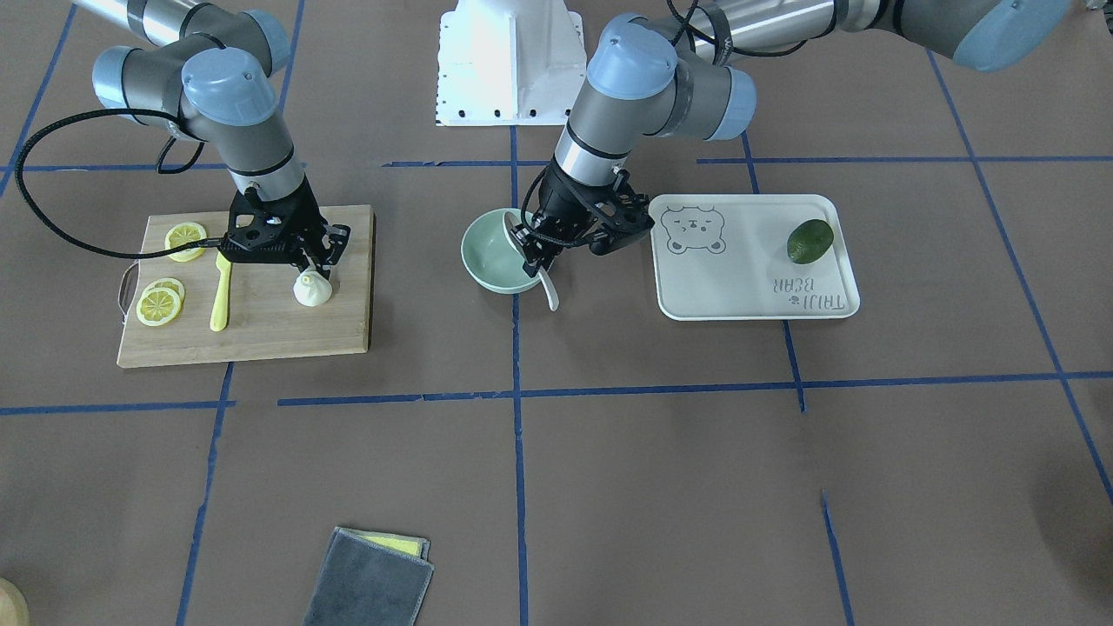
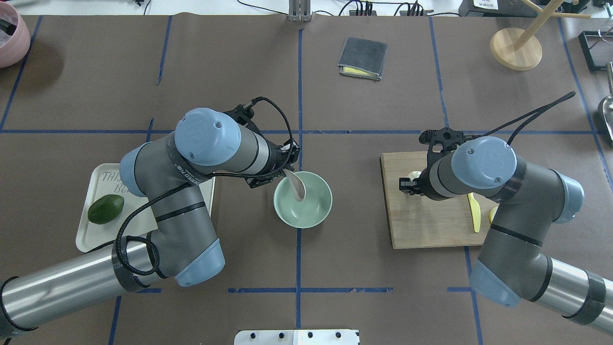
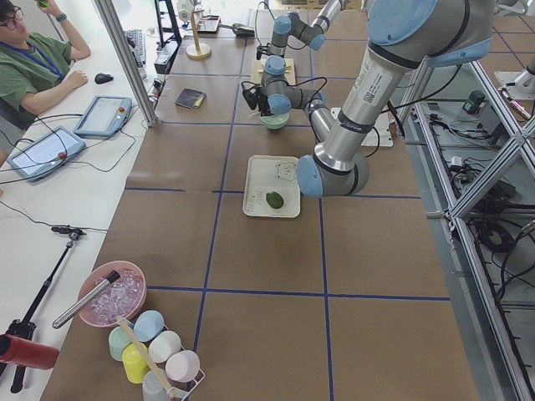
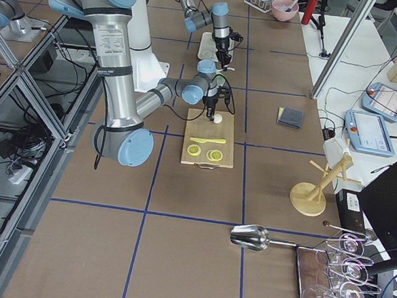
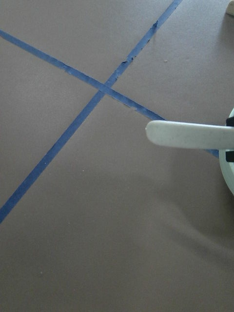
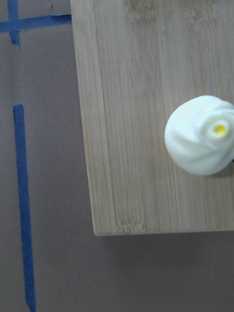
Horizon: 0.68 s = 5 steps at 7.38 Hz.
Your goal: Put spoon and bun in bowl
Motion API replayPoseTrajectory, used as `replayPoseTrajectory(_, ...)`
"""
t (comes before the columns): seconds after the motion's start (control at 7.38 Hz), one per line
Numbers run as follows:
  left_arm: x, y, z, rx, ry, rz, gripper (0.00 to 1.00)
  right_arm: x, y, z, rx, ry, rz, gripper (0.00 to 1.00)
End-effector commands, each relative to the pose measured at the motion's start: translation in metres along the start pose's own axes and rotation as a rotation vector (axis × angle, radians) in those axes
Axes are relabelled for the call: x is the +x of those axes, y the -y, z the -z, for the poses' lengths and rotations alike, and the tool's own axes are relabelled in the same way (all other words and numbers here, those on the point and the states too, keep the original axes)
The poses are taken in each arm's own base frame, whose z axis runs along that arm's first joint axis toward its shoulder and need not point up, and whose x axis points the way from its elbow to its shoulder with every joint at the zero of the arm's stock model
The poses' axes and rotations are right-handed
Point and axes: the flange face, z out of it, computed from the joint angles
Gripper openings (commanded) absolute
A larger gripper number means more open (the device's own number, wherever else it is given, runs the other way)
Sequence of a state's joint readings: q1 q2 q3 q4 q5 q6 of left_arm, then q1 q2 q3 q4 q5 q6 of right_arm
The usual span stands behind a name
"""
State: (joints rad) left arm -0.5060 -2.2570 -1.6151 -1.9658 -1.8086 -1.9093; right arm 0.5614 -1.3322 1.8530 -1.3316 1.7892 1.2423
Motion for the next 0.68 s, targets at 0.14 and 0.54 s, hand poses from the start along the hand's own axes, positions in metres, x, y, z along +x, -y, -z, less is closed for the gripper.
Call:
replayPoseTrajectory(0.14,0.003,-0.018,-0.003,-0.025,-0.004,-0.017,0.04,-0.008,0.019,0.016,0.025,0.026,-0.014,0.29)
replayPoseTrajectory(0.54,0.005,-0.018,0.004,-0.025,-0.017,-0.028,1.0,-0.014,0.028,0.026,0.021,0.051,-0.023,0.29)
